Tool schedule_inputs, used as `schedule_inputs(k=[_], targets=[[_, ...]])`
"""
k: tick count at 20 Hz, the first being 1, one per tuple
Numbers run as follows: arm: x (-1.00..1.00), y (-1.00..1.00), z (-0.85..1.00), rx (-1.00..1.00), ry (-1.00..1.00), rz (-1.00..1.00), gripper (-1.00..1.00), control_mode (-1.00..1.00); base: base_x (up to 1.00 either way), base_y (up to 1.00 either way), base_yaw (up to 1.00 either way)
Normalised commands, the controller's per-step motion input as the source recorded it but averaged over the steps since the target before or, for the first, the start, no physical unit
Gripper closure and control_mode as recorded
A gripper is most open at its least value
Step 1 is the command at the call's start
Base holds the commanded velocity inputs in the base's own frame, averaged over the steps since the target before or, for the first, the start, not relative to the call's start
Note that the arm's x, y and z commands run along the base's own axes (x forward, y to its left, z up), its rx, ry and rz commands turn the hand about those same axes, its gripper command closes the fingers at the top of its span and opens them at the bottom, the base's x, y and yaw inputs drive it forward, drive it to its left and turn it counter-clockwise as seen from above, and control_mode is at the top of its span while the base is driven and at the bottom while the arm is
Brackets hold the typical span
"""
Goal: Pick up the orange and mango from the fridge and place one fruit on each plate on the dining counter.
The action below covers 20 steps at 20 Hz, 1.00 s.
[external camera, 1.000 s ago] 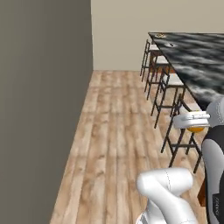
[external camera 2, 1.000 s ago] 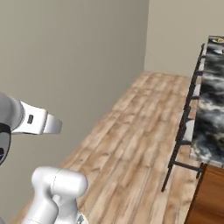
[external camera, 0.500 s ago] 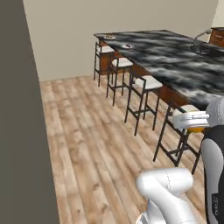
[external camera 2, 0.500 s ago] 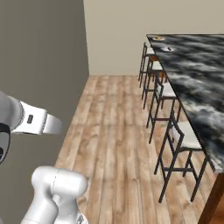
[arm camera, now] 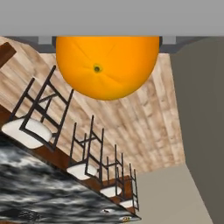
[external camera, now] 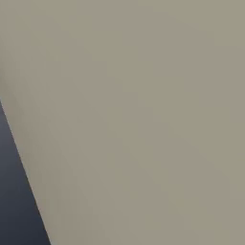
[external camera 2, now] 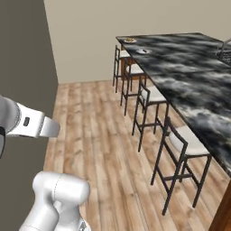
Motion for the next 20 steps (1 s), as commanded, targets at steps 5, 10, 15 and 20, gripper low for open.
schedule_inputs(k=[5, 10, 15, 20], targets=[[0.00, 0.00, 0.00, 0.00, 0.00, 0.00, 1.00, 1.00, 1.00, 0.97, -0.50], [0.00, 0.00, 0.00, 0.00, 0.00, 0.00, 1.00, 1.00, 1.00, -0.03, -0.26], [0.00, 0.00, 0.00, 0.00, 0.00, 0.00, 1.00, 1.00, 1.00, -0.01, 0.00], [0.00, 0.00, 0.00, 0.00, 0.00, 0.00, 1.00, 1.00, 1.00, 1.00, -0.02]])
